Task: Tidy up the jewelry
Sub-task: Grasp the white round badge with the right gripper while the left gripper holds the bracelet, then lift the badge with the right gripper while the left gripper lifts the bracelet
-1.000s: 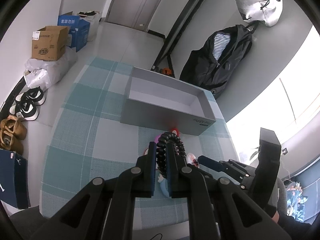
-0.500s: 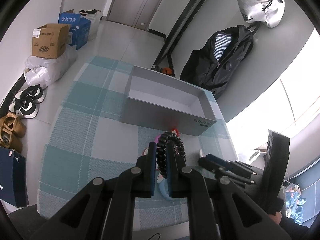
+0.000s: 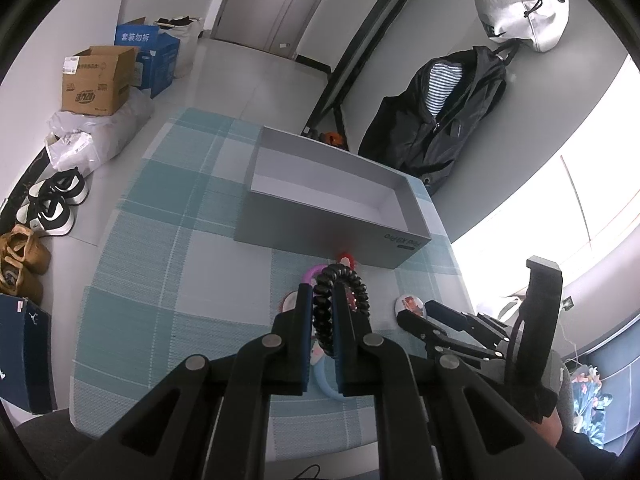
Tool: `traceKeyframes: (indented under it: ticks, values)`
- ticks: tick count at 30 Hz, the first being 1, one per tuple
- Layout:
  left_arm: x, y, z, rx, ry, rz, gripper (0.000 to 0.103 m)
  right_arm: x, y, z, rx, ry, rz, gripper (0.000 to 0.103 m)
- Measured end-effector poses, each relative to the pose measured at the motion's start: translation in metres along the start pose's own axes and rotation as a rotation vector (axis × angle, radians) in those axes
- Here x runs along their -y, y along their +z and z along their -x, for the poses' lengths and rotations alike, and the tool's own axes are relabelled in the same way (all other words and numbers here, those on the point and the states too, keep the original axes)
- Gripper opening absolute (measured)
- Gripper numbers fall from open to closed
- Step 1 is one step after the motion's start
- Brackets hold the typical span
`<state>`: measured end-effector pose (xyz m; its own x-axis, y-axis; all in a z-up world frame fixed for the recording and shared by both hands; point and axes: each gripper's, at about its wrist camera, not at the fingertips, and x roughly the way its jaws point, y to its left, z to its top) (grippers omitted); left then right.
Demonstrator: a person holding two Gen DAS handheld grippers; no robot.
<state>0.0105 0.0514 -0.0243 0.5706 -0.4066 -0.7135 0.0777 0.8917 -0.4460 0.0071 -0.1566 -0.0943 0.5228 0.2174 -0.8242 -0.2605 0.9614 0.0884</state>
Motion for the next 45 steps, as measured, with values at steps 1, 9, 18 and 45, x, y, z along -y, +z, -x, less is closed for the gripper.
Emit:
traceKeyframes:
  ticks: [1,9,18,45]
  values:
    - [0.0,0.0,0.0,-0.001,0.002,0.002,0.005,-0.001,-0.001,0.0,0.0,-0.006,0.005,0.048]
    - [-0.001,0.001,0.001,0.003,-0.004,0.014,0.005,-0.003,0.0,0.002,0.016,-0.037,0.034,0.023]
    - [0.001,0.004,-0.002,0.001,-0.014,0.023,0.005,0.001,0.003,0.007,0.019,0.031,0.003,0.015]
    - [-0.005,0.019,-0.009,0.005,-0.044,0.051,0.005,-0.027,0.001,0.012,0.059,0.042,0.116,0.04]
